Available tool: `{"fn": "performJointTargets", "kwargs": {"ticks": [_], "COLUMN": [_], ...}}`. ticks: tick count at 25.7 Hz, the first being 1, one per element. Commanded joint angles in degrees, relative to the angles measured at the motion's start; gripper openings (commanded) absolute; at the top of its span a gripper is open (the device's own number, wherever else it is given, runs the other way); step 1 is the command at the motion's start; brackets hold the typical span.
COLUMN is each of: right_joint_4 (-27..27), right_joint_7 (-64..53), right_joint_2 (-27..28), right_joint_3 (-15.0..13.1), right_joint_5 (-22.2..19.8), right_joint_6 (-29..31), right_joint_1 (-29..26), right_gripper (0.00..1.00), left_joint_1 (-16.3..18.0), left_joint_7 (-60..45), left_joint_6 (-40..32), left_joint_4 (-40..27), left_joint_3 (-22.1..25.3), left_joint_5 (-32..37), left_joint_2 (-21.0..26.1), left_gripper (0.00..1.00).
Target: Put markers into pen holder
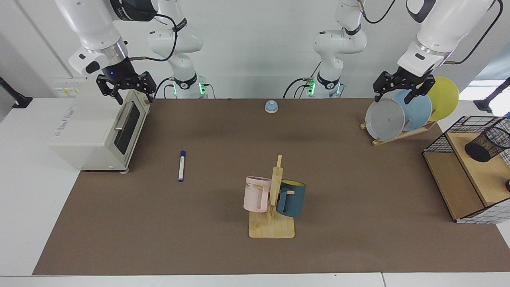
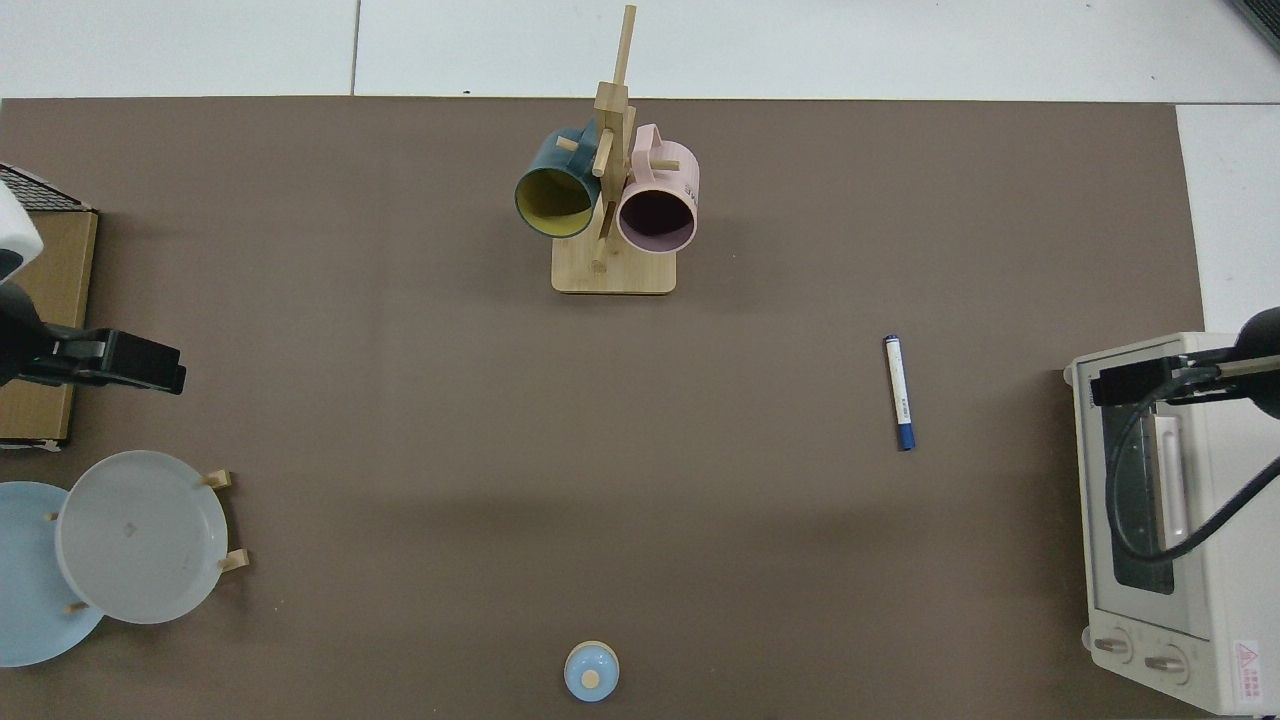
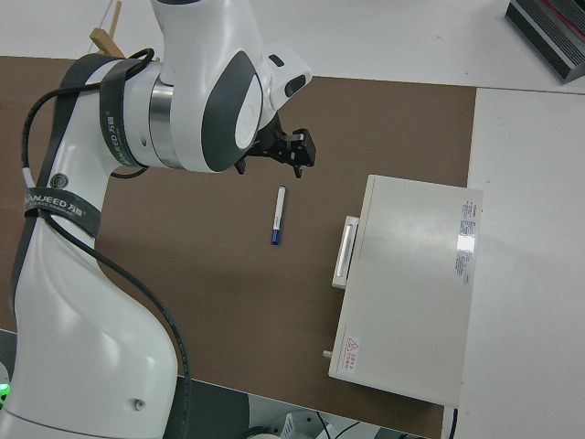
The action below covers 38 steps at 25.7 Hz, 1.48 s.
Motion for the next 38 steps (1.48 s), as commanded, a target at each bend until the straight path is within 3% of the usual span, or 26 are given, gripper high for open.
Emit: {"fn": "performJointTargets", "kwargs": {"ticks": [1,7,12,20,25,34,38], "right_joint_4": [-2.0,-4.4,-7.7,-7.6,-8.2,-14.2,-14.9], "right_joint_7": [-0.9,-0.9,0.4,7.5,9.3,10.7,14.7], "right_joint_2": [-0.9,-1.2,0.2,12.4,19.4,23.7,24.9], "right_joint_3": [0.4,0.4,0.5,0.4,0.5,0.5,0.5], "right_joint_5": [-0.8,-0.8,-0.8,-0.9,-1.0,-0.7,-0.7], "right_joint_6": [2.5,4.4,11.0,23.9,31.3,39.4,40.1], "right_joint_1": [-0.3,0.0,0.2,6.1,6.5,5.5,6.2], "right_gripper": [1.00,1.00,1.00,1.00,1.00,1.00,1.00], "left_joint_1": [0.6,0.6,0.6,0.6,0.6,0.6,0.6], "left_joint_7": [0.1,0.1,0.1,0.1,0.1,0.1,0.1], "left_joint_6": [-1.1,-1.1,-1.1,-1.0,-1.1,-1.1,-1.1], "left_joint_4": [1.3,1.3,1.3,1.3,1.3,1.3,1.3], "left_joint_3": [-0.3,-0.3,-0.3,-0.3,-0.3,-0.3,-0.3], "left_joint_5": [-0.6,-0.6,-0.6,-0.6,-0.6,-0.6,-0.6], "left_joint_2": [0.5,0.5,0.5,0.5,0.5,0.5,0.5], "left_gripper": [1.00,1.00,1.00,1.00,1.00,1.00,1.00]}}
